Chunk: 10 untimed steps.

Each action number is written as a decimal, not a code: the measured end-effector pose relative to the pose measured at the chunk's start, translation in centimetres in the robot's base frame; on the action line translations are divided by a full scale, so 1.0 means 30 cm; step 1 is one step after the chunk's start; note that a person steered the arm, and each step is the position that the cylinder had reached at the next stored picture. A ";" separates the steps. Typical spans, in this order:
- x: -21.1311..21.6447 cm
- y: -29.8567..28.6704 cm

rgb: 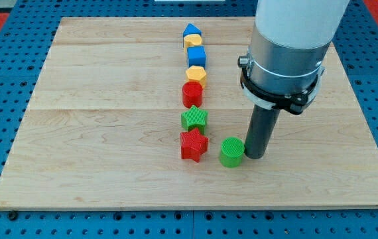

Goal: Move the arm to the right of the green star

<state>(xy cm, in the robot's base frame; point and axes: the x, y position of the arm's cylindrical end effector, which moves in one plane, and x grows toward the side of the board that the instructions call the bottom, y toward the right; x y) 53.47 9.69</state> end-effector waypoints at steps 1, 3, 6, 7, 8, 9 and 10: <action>0.000 0.092; -0.052 0.107; -0.006 0.045; 0.023 0.044; 0.023 0.044; -0.042 0.044; -0.188 -0.014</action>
<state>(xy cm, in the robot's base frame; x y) 47.82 9.27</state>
